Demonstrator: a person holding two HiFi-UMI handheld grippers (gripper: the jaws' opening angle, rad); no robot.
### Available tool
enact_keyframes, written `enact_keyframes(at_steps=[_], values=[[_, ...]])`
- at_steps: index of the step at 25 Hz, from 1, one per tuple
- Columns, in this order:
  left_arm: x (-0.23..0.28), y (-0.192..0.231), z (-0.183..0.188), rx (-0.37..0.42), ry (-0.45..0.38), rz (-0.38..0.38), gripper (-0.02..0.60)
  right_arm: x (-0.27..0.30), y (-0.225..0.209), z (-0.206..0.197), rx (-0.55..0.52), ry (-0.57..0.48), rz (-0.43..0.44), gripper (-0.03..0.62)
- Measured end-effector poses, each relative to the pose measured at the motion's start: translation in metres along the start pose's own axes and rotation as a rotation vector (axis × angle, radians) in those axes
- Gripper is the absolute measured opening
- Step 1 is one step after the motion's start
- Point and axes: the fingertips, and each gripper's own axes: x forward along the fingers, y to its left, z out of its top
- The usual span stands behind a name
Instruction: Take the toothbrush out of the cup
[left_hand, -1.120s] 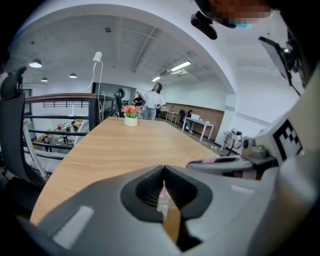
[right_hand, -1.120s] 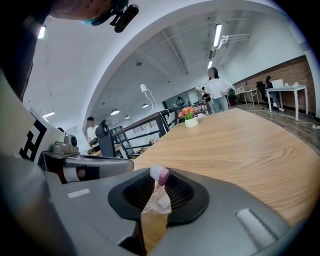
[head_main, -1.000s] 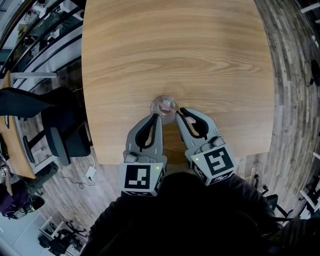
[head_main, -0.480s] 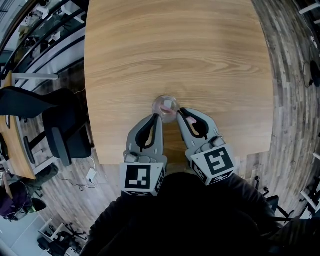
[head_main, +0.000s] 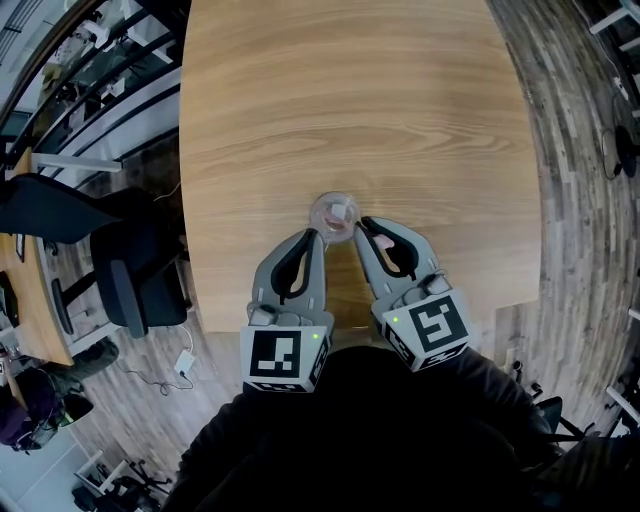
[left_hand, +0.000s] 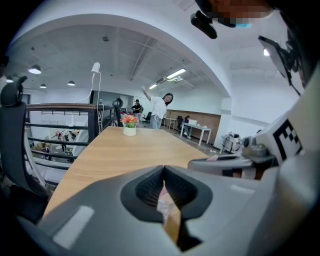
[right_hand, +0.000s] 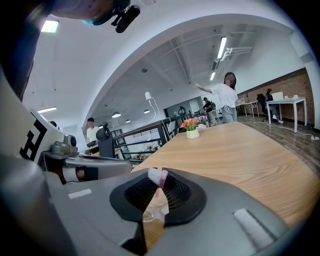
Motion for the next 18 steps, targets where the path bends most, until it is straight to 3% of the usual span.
enact_keyframes(at_steps=[12, 18], values=[[-0.032, -0.003, 0.033, 0.050, -0.121, -0.031, 0.008, -0.027, 0.029, 0.041, -0.080, -0.121, -0.038, 0.031], [-0.058, -0.004, 0.059, 0.095, -0.222, -0.049, 0.008, -0.046, 0.052, 0.070, -0.146, -0.221, -0.056, 0.031]])
